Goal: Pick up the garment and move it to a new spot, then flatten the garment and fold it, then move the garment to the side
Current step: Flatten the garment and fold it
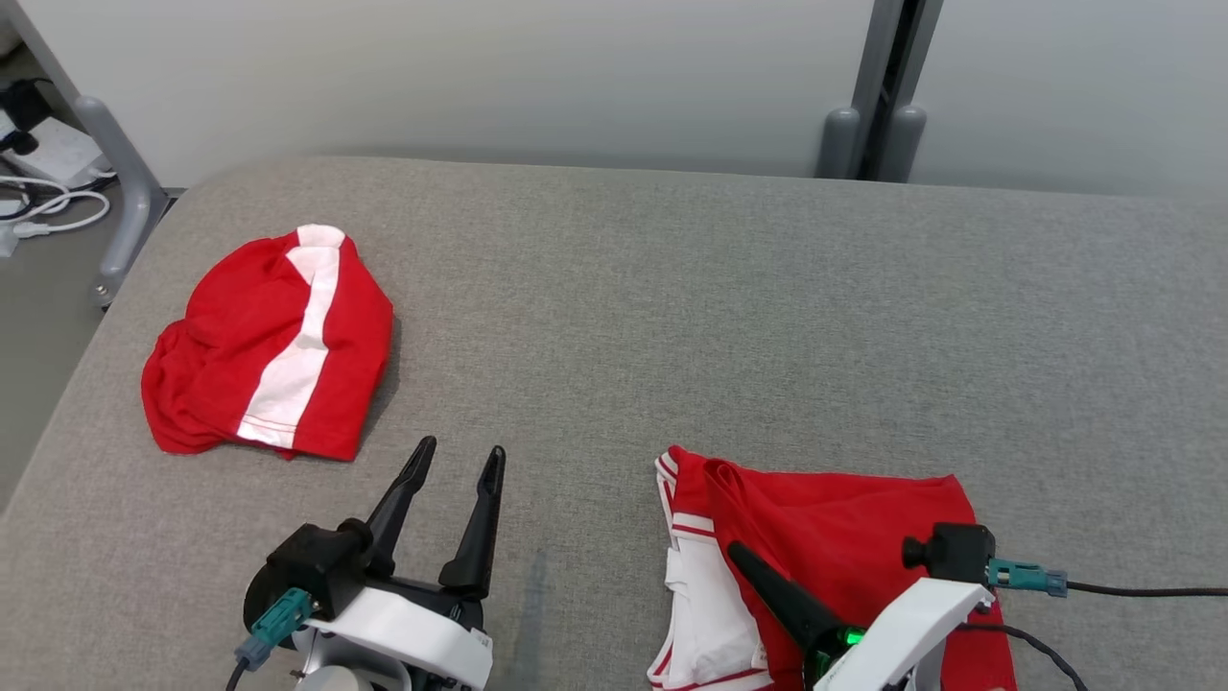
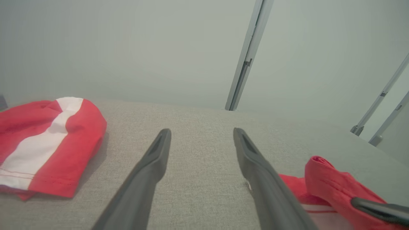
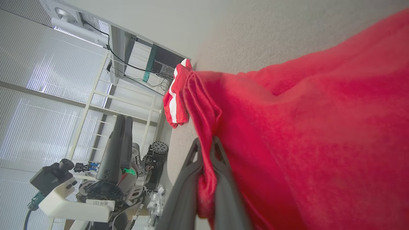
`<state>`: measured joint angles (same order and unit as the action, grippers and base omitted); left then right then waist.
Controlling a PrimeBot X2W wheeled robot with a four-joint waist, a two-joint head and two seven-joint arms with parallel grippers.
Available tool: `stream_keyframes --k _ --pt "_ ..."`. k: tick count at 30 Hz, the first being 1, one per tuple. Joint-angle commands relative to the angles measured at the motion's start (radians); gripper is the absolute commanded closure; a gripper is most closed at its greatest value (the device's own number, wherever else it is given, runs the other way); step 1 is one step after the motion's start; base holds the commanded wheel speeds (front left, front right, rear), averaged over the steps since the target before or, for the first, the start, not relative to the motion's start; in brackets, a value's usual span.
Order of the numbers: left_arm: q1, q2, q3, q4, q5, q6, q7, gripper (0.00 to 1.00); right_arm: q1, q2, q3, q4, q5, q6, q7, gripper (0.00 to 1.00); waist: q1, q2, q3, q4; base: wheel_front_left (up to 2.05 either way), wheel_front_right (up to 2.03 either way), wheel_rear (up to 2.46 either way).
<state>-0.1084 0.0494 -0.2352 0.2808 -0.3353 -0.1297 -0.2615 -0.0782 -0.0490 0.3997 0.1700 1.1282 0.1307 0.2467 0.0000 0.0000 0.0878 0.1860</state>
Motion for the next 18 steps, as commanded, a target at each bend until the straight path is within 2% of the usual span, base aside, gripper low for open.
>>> stream_keyframes --k 1,4,5,6,12,18 --pt "-0.002 0.003 0.010 0.001 -0.001 -0.001 -0.004 0.00 -0.020 -0.004 0.005 0.017 0.013 0.000 -0.027 1.00 0.0000 0.0000 0.006 0.017 0.00 0.00 0.00" --pt "0.006 0.003 0.006 0.003 -0.006 -0.001 -0.004 0.00 -0.029 -0.004 0.021 0.054 0.033 0.000 -0.057 1.00 0.0000 0.0000 0.010 0.027 0.00 0.00 0.00" --pt "0.007 0.003 0.004 0.004 -0.007 -0.001 -0.004 0.00 -0.036 -0.005 0.025 0.065 0.034 0.000 -0.065 0.68 0.0000 0.0000 0.011 0.029 0.00 0.00 0.00" --pt "0.006 0.003 0.003 0.005 -0.007 -0.001 -0.004 0.00 -0.044 -0.004 0.030 0.075 0.032 0.000 -0.074 0.00 0.0000 0.0000 0.012 0.031 0.00 0.00 0.00" --pt "0.002 0.003 0.008 0.007 -0.012 -0.001 -0.004 0.00 -0.073 -0.004 0.054 0.124 0.097 0.000 -0.114 0.00 0.0000 0.0000 0.014 0.029 0.00 0.00 0.00" --pt "0.000 0.003 0.011 0.008 -0.013 -0.001 -0.004 0.00 -0.098 -0.004 0.075 0.106 0.101 0.000 -0.121 0.00 0.0000 0.0000 0.011 0.011 0.00 0.00 0.00"
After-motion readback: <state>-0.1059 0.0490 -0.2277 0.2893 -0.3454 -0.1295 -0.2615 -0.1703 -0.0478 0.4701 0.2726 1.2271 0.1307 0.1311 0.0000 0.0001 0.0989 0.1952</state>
